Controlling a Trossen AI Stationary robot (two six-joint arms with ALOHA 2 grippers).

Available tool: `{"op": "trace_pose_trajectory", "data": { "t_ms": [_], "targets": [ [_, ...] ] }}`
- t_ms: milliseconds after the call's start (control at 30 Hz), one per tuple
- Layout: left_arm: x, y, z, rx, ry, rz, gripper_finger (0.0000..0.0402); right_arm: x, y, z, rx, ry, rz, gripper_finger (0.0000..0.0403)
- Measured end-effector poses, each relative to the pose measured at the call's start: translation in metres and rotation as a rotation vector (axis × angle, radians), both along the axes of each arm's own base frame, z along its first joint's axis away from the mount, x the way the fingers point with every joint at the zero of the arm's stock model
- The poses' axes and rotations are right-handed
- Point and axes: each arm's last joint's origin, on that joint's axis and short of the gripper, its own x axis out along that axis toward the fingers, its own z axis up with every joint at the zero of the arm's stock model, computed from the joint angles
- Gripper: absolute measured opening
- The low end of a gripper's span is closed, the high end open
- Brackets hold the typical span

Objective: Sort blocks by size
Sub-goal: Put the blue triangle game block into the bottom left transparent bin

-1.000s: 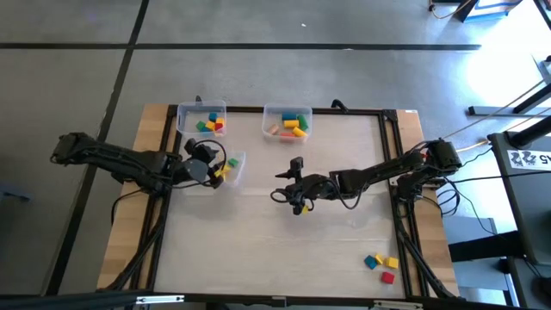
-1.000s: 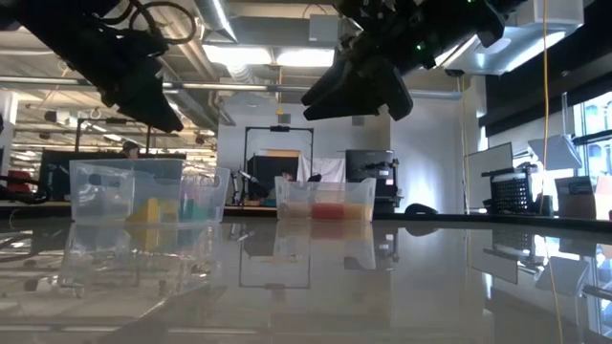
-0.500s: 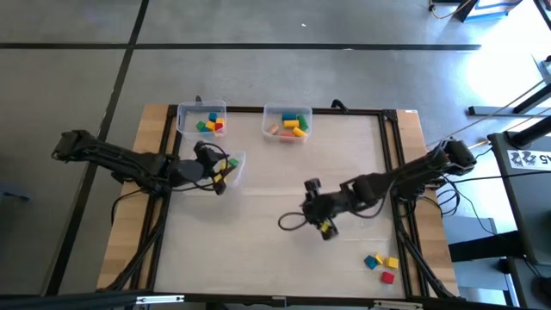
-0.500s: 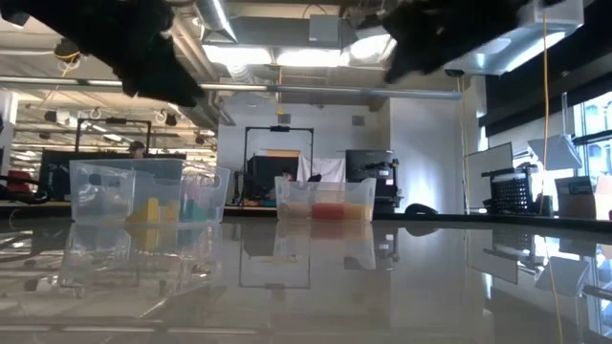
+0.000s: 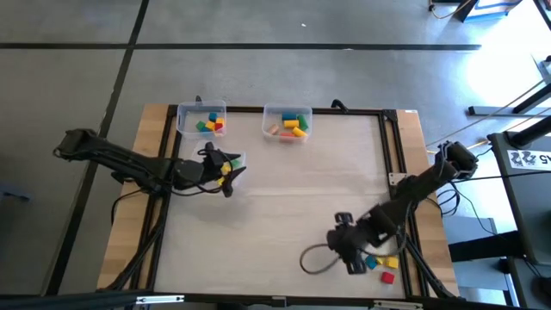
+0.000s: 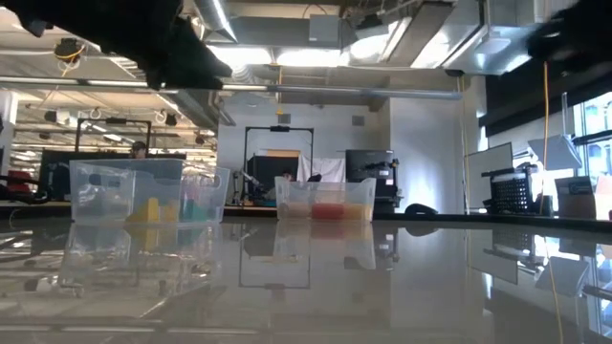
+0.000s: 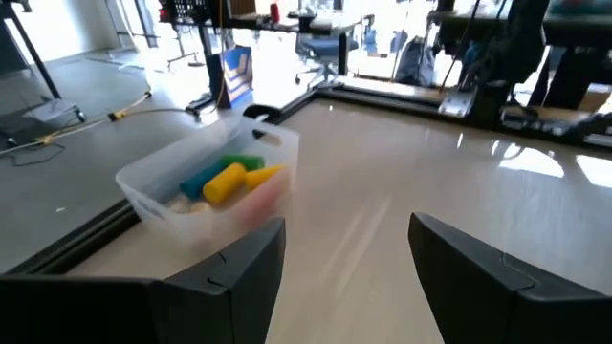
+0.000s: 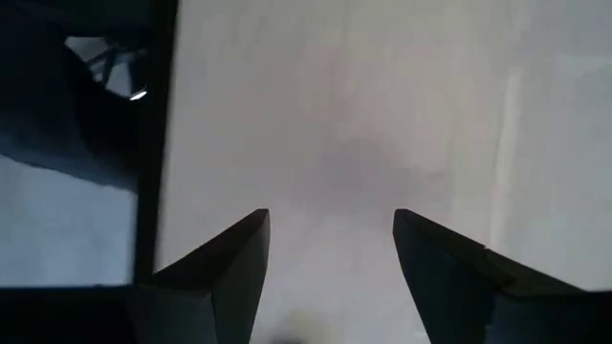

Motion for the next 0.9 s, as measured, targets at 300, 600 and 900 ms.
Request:
{"op": "trace_pose_trajectory", "data": {
  "t_ms": [300,600,900],
  "targets": [
    [0.019,-0.003,-0.009,0.023,-0.022,-0.005,0.0221,-0.035,0.04,-0.022,-0.047,0.164,-0.023,0.0227],
    [0.03,-0.005,-0.015,0.052,-0.043,-0.013,0.0221,-0.066,0.062,-0.049,-0.187,0.317,0.118,0.0227],
    [0.031,-0.006,-0.016,0.055,-0.043,-0.013,0.0221,-0.081,0.07,-0.07,-0.339,0.347,0.263,0.0227]
  ]
}}
